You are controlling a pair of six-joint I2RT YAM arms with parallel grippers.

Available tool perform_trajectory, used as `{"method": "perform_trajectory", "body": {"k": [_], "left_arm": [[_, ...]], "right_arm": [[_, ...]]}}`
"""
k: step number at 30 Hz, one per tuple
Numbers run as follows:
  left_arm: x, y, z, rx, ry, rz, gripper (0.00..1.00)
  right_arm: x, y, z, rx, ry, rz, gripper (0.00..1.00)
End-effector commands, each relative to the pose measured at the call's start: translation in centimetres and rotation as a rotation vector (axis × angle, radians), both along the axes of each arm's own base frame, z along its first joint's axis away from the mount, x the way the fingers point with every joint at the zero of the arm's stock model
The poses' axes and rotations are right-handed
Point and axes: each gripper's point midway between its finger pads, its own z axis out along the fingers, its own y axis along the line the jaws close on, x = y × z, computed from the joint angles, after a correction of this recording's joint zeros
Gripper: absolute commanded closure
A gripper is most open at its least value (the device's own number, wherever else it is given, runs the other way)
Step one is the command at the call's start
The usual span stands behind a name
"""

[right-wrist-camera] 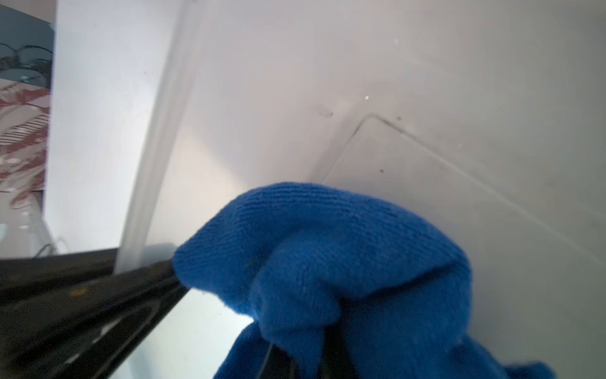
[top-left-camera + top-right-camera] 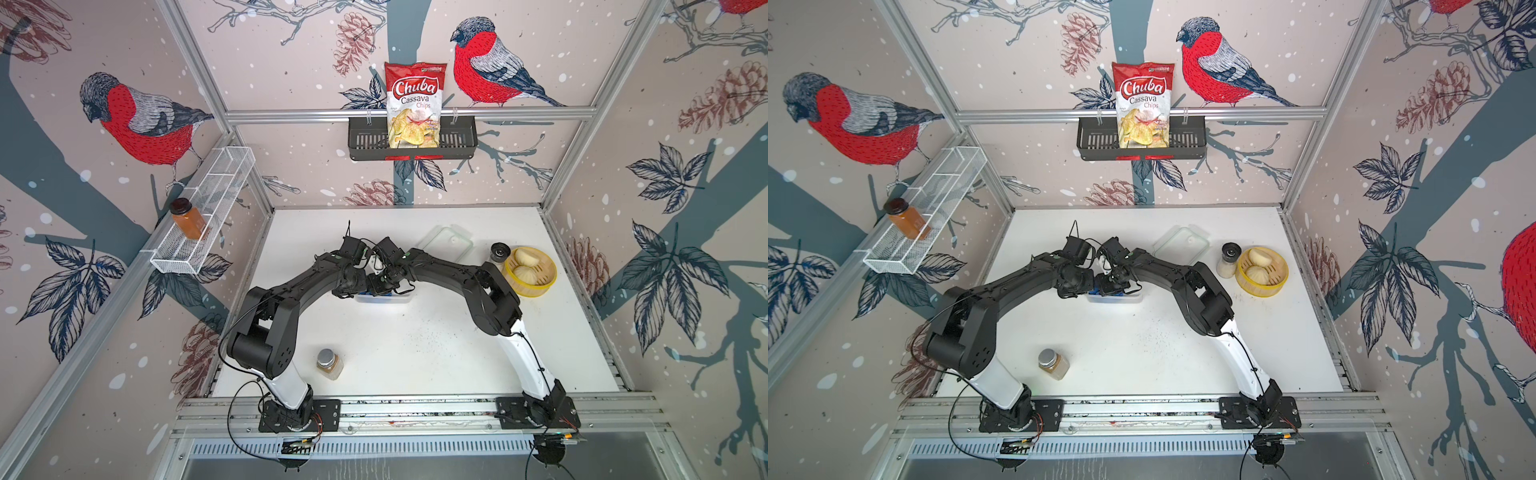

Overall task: Wipe the insides of the lunch boxes
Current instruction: Wipe the dirt inside the lunch box.

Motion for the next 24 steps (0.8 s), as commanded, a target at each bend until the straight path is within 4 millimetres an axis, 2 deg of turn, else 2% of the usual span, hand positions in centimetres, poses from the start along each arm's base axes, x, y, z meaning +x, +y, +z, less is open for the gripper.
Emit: {"method": "perform_trajectory", "body": {"k": [1, 5, 10, 17, 24], "left_arm": [[2.1, -0.5, 0.9, -0.039, -0.093, 0.038, 1.0], [2.0, -0.2, 1.0, -0.018, -0.095, 0.041, 1.0], [2.1, 0.1, 1.0, -0.008, -0.096, 0.046, 1.0], [2.1, 0.4, 1.0, 0.014, -0.095, 0.052, 1.0], [2.1, 0.5, 1.1, 0.021, -0.096, 0.053, 1.0]], "right_arm": [[-4.4, 1.4, 1.3, 0.093, 0.207, 0.087, 1.0], [-5.1, 0.3, 0.2, -0.029, 0.152, 0.118, 1.0], [-4.2, -4.2, -2.1, -0.255, 0.048, 0.096, 1.0], [-1.5, -9.9, -1.7, -0.473, -0.089, 0.034, 1.0], [1.5, -13.7, -0.7, -0.678, -0.242, -0.027, 1.0]]}}
